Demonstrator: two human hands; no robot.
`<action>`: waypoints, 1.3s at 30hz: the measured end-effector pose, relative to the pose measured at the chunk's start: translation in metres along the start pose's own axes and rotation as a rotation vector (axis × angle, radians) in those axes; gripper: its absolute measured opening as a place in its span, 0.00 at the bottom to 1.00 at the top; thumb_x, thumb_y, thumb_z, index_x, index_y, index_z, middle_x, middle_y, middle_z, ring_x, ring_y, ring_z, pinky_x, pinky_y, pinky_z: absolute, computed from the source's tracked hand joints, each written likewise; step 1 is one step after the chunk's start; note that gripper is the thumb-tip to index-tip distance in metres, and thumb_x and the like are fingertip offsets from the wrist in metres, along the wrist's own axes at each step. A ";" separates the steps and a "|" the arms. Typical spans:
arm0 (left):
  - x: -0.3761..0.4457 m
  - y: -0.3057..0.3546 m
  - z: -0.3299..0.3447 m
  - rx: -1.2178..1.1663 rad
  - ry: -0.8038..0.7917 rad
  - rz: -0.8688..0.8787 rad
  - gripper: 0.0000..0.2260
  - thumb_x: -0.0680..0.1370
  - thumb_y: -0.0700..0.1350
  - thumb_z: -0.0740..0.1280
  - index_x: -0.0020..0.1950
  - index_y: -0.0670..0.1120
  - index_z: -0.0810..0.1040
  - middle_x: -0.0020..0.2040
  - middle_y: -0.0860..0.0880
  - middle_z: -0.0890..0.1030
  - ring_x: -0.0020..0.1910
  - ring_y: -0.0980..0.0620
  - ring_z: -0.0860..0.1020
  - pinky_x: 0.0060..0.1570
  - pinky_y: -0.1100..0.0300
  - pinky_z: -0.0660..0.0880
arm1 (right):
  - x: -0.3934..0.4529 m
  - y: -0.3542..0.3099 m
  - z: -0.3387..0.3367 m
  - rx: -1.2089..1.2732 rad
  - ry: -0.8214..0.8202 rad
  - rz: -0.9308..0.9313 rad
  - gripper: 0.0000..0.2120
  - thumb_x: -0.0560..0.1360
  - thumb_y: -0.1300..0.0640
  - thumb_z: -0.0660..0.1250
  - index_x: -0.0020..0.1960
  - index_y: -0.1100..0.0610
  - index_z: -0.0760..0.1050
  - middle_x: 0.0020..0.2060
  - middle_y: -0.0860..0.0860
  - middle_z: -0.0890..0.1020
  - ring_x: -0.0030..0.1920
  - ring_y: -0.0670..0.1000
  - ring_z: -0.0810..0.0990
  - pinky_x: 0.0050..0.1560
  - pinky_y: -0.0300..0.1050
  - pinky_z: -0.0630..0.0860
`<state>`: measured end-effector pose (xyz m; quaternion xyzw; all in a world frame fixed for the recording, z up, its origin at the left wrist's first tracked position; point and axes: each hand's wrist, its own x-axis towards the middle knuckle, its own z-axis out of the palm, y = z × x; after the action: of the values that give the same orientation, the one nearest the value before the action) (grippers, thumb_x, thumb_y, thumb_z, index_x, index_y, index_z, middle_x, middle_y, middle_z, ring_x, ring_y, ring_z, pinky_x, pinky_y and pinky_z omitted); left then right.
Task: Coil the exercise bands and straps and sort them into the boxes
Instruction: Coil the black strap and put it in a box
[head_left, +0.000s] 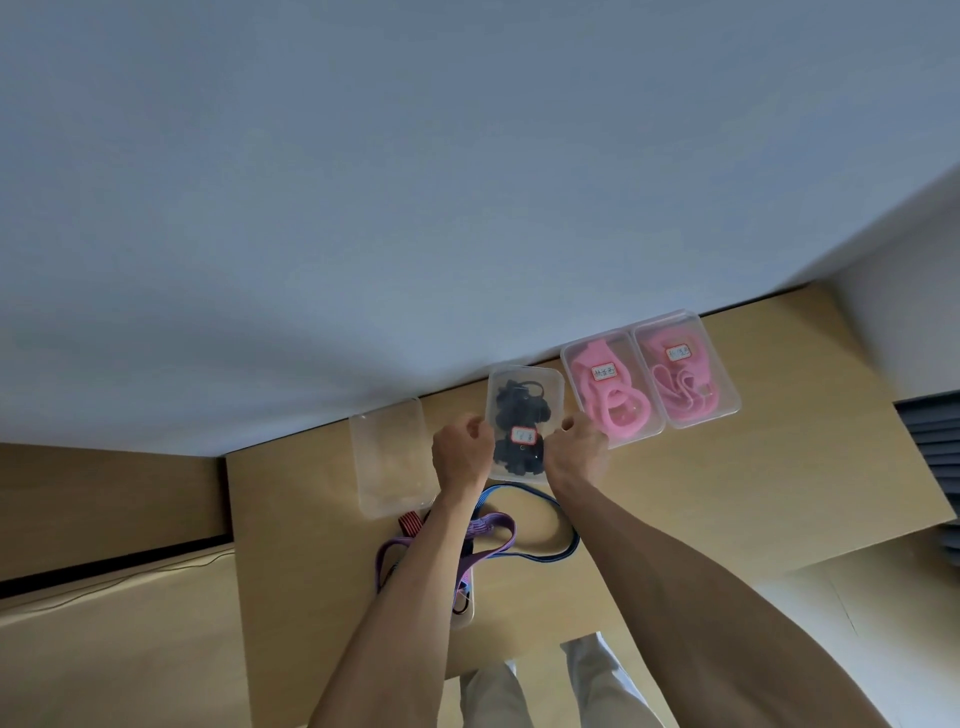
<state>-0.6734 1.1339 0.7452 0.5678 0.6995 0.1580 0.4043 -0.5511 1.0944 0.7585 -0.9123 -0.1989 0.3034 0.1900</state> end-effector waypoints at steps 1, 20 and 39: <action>0.002 0.002 0.001 -0.013 0.009 0.015 0.09 0.79 0.40 0.64 0.42 0.43 0.82 0.35 0.49 0.80 0.33 0.53 0.76 0.31 0.63 0.70 | 0.000 0.000 0.001 -0.007 -0.001 -0.003 0.06 0.72 0.68 0.62 0.39 0.60 0.73 0.33 0.54 0.73 0.33 0.55 0.70 0.33 0.45 0.66; 0.043 0.028 0.007 0.124 0.137 0.207 0.08 0.78 0.34 0.64 0.44 0.41 0.82 0.37 0.46 0.80 0.37 0.46 0.76 0.32 0.63 0.61 | 0.021 -0.016 0.012 -0.384 0.097 -0.465 0.12 0.77 0.64 0.63 0.59 0.57 0.76 0.60 0.53 0.77 0.58 0.55 0.76 0.53 0.44 0.72; 0.012 0.021 0.002 0.086 0.026 -0.065 0.10 0.80 0.40 0.63 0.41 0.42 0.79 0.37 0.45 0.81 0.38 0.44 0.79 0.29 0.57 0.69 | 0.026 -0.050 -0.015 -0.202 -0.027 -0.249 0.12 0.82 0.57 0.58 0.62 0.58 0.75 0.53 0.52 0.76 0.52 0.52 0.76 0.41 0.44 0.67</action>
<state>-0.6580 1.1513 0.7538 0.5597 0.7287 0.1219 0.3752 -0.5352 1.1457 0.7803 -0.8909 -0.3424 0.2681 0.1308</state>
